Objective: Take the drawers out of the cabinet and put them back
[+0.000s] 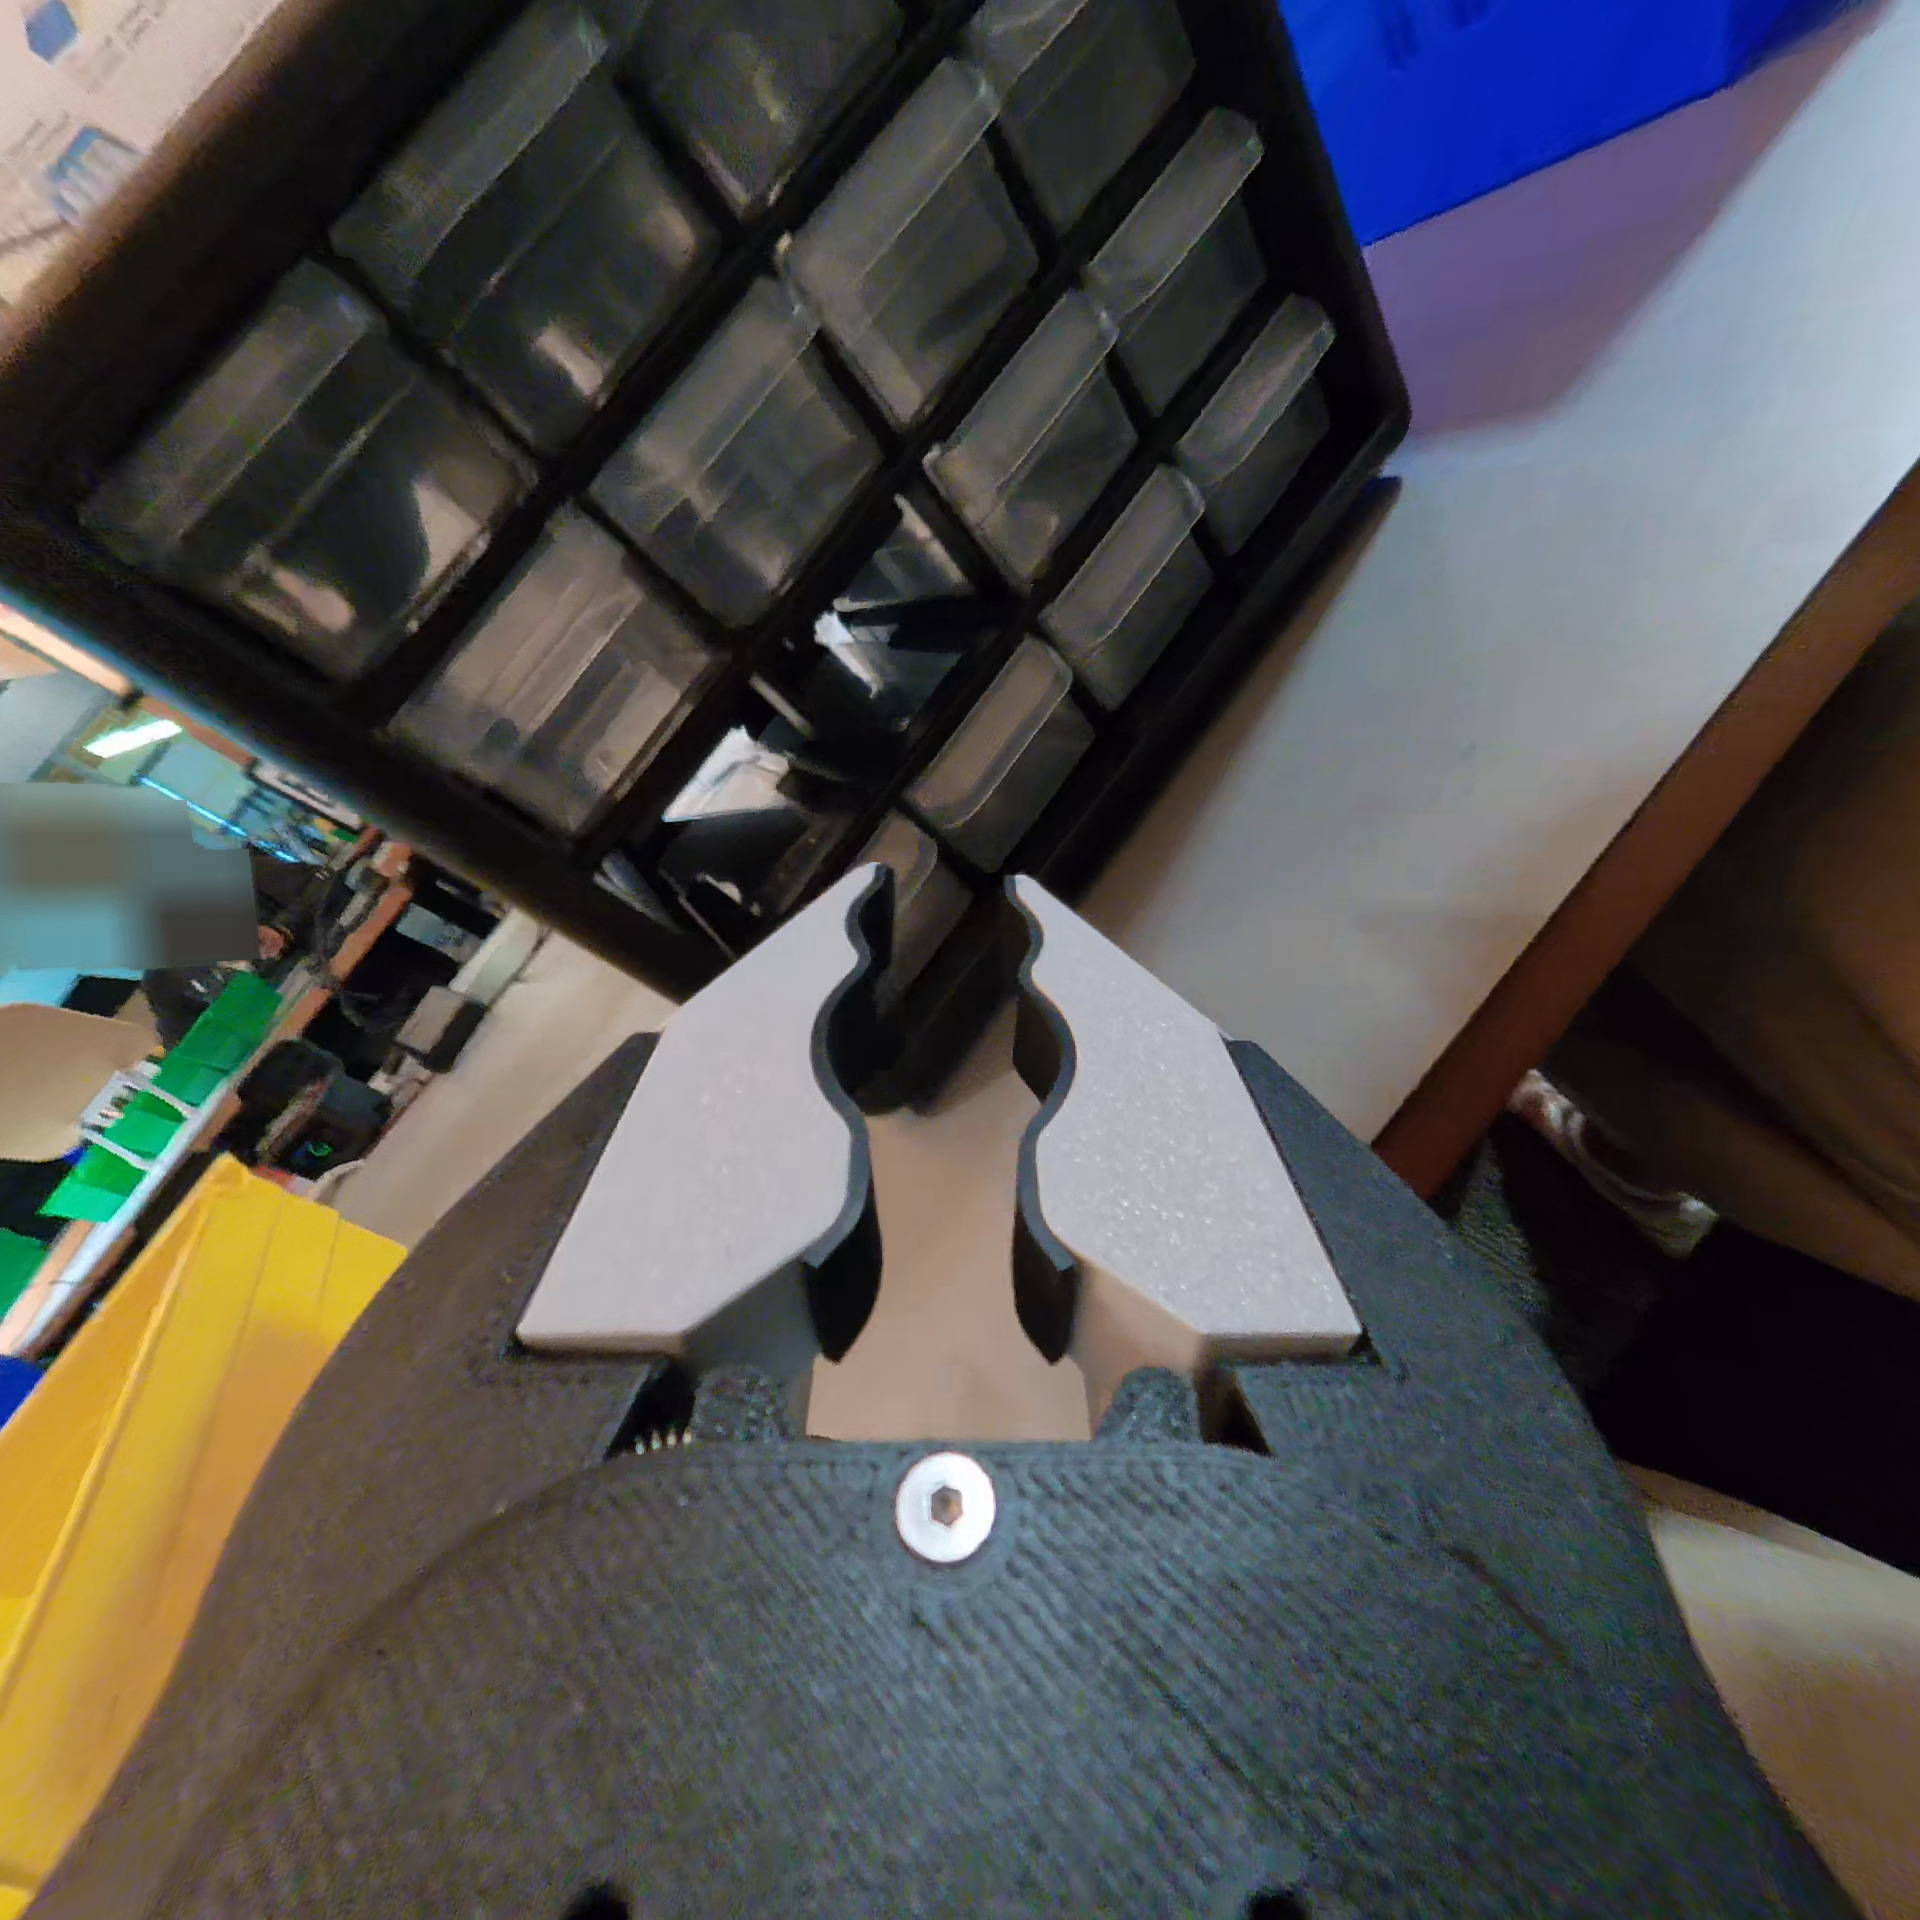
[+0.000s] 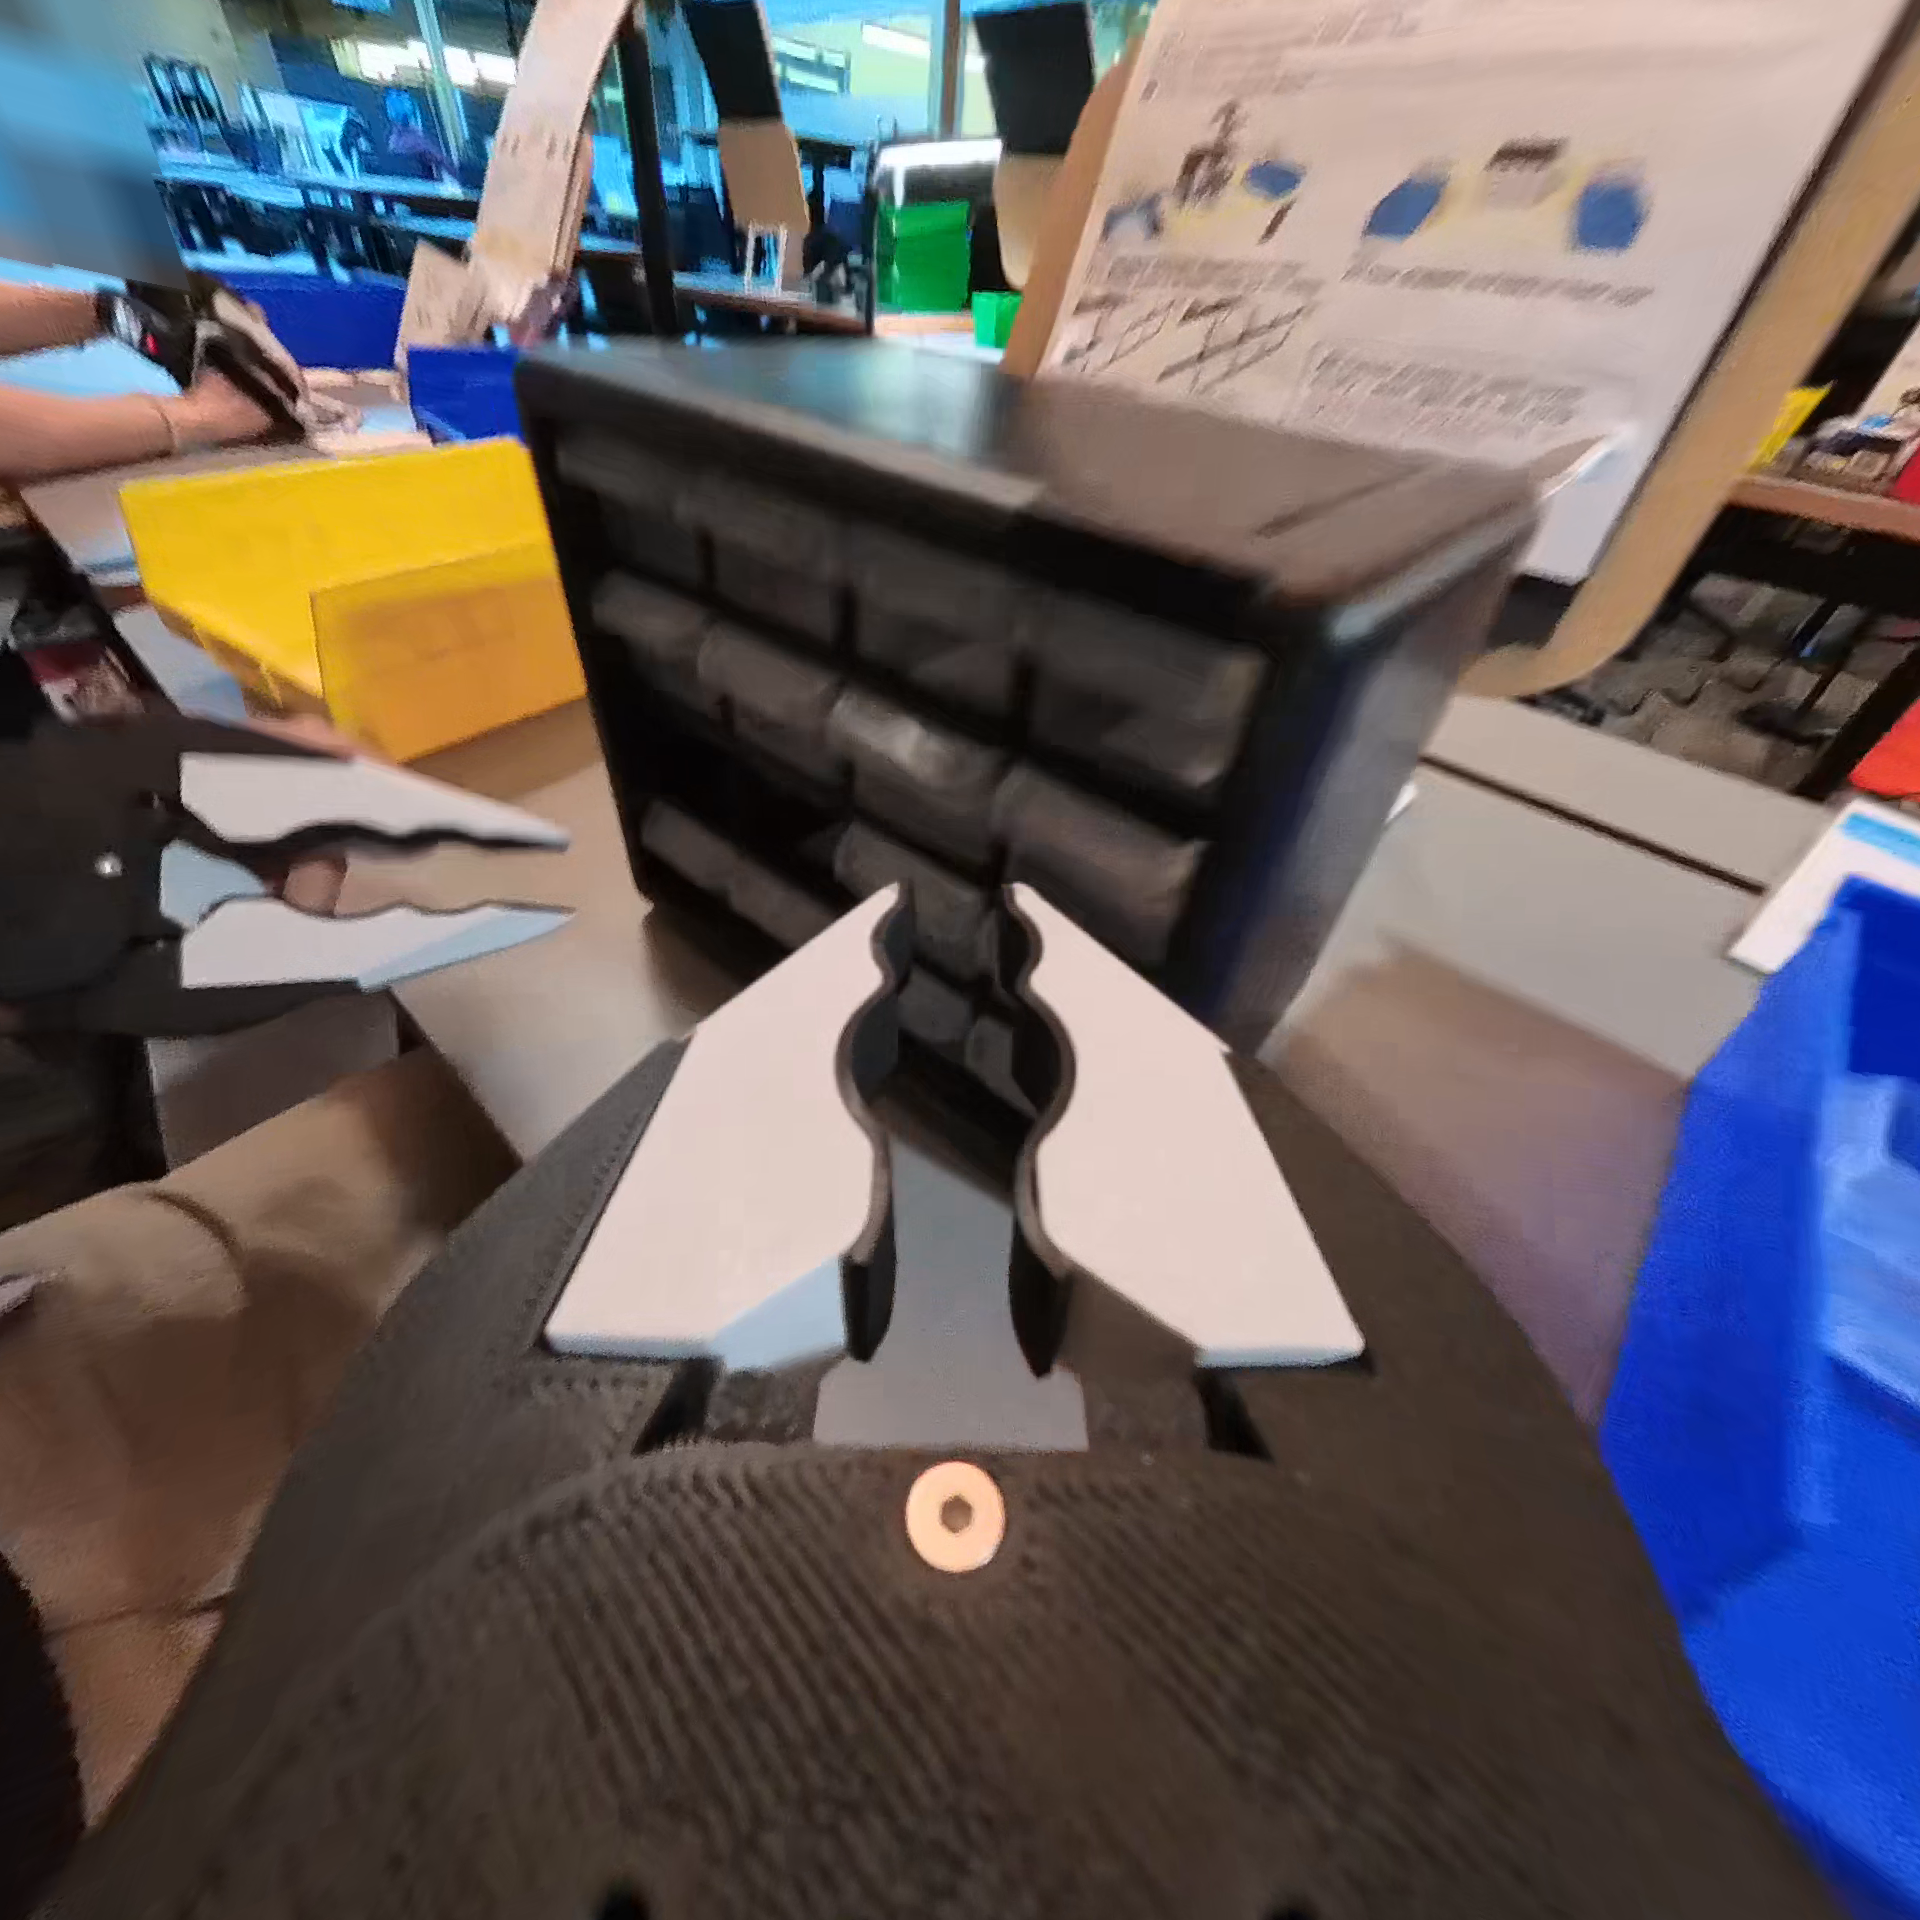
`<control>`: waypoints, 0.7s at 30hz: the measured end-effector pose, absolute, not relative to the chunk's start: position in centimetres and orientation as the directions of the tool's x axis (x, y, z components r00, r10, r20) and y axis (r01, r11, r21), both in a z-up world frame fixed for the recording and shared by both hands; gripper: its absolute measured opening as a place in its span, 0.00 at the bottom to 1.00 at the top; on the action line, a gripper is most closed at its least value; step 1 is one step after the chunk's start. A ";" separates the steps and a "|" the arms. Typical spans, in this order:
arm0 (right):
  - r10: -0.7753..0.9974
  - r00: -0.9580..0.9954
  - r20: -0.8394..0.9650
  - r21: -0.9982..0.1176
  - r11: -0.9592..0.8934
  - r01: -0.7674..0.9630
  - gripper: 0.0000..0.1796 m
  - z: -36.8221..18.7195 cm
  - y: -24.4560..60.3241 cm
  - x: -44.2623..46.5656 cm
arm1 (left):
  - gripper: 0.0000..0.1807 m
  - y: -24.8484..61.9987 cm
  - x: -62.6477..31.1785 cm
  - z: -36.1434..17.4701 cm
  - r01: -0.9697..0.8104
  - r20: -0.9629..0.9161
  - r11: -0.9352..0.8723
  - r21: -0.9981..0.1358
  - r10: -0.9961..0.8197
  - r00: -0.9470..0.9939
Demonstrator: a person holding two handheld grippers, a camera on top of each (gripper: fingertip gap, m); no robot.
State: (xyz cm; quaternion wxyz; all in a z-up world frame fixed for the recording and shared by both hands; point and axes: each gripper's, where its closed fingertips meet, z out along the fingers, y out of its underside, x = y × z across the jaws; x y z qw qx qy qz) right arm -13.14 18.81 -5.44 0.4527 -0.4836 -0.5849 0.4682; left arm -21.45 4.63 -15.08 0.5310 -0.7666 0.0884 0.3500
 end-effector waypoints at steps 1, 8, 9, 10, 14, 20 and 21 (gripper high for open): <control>0.989 -0.125 0.079 -0.982 0.099 0.163 0.09 -6.8 17.7 -13.4 | 0.13 5.0 -21.4 -14.7 -0.529 -0.650 -0.412 -0.742 0.245 0.720; 0.989 -0.128 -0.076 -0.962 -0.039 0.271 0.12 -13.0 13.3 -13.0 | 0.17 8.5 -20.3 -13.9 -0.506 -0.584 -0.330 -0.797 0.207 0.785; 0.990 -0.107 -0.094 -0.960 -0.061 0.274 0.12 -13.3 13.5 -12.6 | 0.16 9.1 -20.1 -13.8 -0.492 -0.561 -0.310 -0.814 0.198 0.804; 0.989 -0.086 -0.121 -0.958 -0.094 0.270 0.12 -13.4 13.9 -12.1 | 0.16 9.7 -19.7 -13.8 -0.464 -0.520 -0.286 -0.839 0.169 0.837; 0.959 -0.020 -0.283 -0.930 -0.269 0.252 0.10 -14.3 15.5 -10.0 | 0.13 12.0 -16.7 -13.5 -0.109 -0.111 -0.196 -0.975 -0.002 0.994; 0.927 0.033 -0.373 -0.896 -0.370 0.244 0.11 -15.0 17.4 -7.8 | 0.10 13.8 -16.9 -12.5 0.345 0.351 -0.141 -0.928 -0.024 0.936; 0.930 0.037 -0.366 -0.900 -0.363 0.243 0.11 -15.0 17.6 -7.6 | 0.11 14.0 -16.9 -12.5 0.448 0.458 -0.141 -0.883 -0.043 0.888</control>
